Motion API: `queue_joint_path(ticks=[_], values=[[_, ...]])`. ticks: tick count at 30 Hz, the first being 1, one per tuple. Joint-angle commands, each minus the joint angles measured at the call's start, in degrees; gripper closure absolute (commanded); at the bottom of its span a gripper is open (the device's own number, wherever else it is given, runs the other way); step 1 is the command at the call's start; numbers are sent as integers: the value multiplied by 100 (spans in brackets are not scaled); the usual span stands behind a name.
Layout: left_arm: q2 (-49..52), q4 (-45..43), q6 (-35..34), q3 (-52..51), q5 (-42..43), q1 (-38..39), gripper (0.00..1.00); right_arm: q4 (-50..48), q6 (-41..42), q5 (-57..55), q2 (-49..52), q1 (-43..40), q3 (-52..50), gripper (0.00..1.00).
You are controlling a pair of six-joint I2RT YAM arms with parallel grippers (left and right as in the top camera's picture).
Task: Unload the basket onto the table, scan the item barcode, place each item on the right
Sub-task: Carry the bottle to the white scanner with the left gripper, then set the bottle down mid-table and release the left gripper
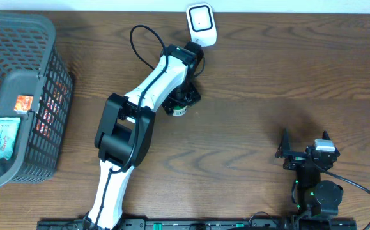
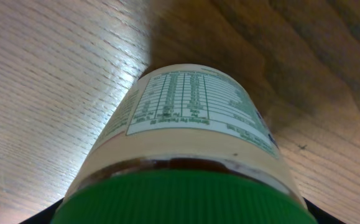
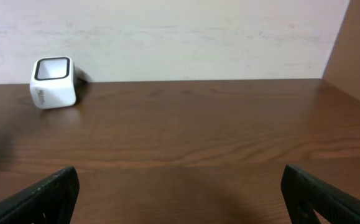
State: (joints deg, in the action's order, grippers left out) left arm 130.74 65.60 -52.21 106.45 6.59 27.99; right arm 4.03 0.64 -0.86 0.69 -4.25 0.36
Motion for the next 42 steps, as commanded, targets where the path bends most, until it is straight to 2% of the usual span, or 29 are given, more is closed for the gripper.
queue_joint_path(ticks=[1, 11, 20, 24, 28, 31, 38, 42], values=[[-42, 66, 90, -103, -107, 61, 23, 24, 15, -13, -37, 22, -4, 1], [-413, 354, 160, -39, -131, 57, 1, 24, 15, -13, -37, 22, -4, 1], [-2072, 7, 785, 588, -92, -203, 2, 24, 15, -13, -37, 22, -4, 1], [-3060, -4, 1062, 708, -474, -638, 2, 24, 15, -13, -37, 22, -4, 1], [-3980, 173, 1392, 708, -1429, -1403, 2, 24, 15, -13, -37, 22, -4, 1], [-4428, 400, 1488, 708, -1814, -2184, 2, 24, 15, -13, -37, 22, -4, 1], [-4688, 911, 1252, 704, -1711, -4494, 2, 24, 15, -13, -37, 22, -4, 1], [-4509, 922, 1233, 702, -1499, -5198, 2, 24, 15, -13, -37, 22, -4, 1]])
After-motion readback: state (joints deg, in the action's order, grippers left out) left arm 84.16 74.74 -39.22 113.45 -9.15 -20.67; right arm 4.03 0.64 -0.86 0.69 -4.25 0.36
